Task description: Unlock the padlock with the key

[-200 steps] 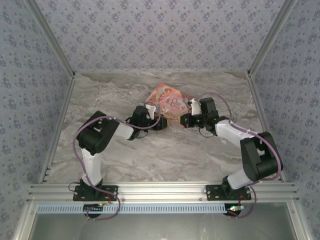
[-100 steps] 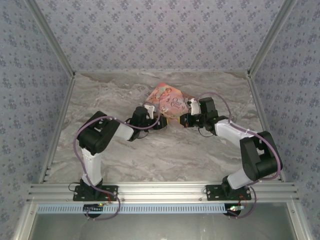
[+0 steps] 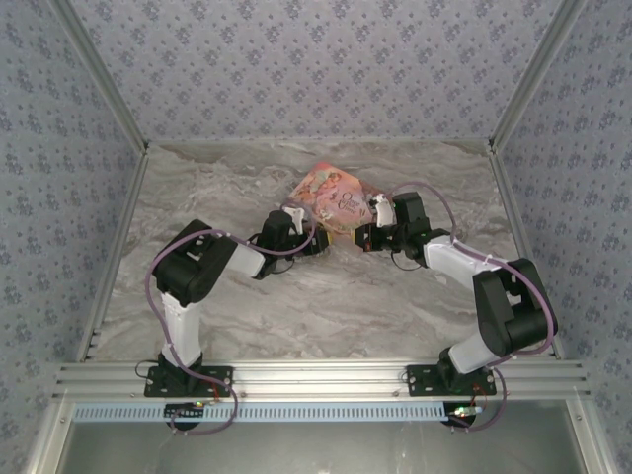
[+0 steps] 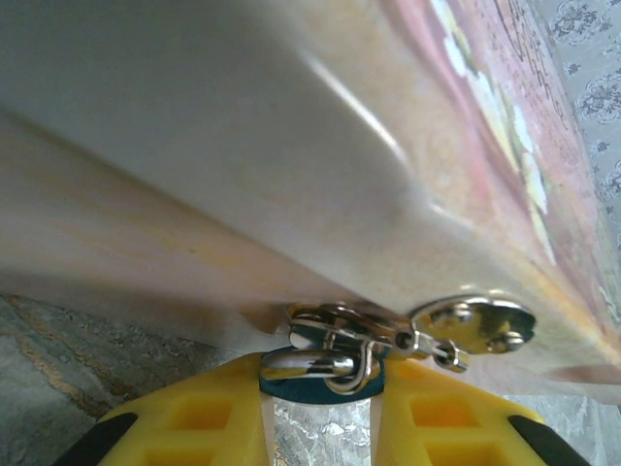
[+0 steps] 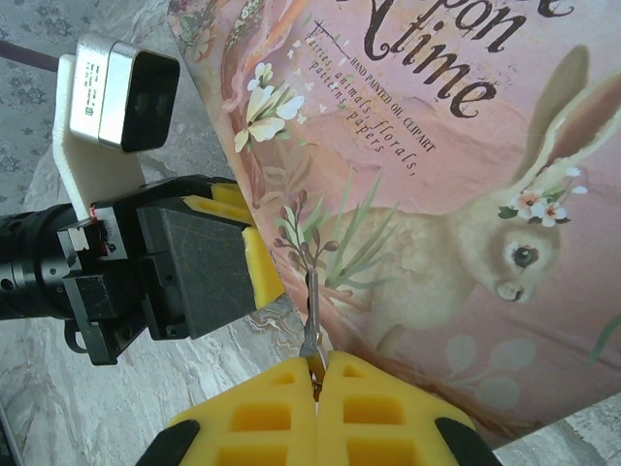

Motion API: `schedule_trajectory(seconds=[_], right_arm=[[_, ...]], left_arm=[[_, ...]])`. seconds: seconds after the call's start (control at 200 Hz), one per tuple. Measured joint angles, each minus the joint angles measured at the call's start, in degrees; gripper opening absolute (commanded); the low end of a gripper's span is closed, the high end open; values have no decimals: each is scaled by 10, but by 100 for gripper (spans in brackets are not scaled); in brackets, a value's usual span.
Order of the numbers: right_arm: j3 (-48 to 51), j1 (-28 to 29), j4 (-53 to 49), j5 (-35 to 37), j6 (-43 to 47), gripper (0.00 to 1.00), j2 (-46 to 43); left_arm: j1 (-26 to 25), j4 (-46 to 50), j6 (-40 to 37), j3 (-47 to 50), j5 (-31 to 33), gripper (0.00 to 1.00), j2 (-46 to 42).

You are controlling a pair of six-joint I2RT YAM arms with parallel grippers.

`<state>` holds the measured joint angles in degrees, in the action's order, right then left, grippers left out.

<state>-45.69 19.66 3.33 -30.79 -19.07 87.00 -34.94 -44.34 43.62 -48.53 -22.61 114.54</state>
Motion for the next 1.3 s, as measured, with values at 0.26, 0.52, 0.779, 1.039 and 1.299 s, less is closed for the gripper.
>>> schedule_trajectory(seconds=[0.26,0.52,0.779,1.039,1.299], right_arm=[[19,9,-37,44,23,0,-62],[73,84,-62,116,92,0,-159],[126,160,-48,180,137,0,-157],[138,163,12,186,170,0,-122],[151,163,66,186,185,0,-80]], left_arm=[[0,-3,5,6,5,24,-4],[-3,41,45,8,1,25,-34],[-23,107,111,-11,-3,23,-58],[-43,150,160,-15,-10,23,-75],[-47,187,182,-22,-22,23,-100]])
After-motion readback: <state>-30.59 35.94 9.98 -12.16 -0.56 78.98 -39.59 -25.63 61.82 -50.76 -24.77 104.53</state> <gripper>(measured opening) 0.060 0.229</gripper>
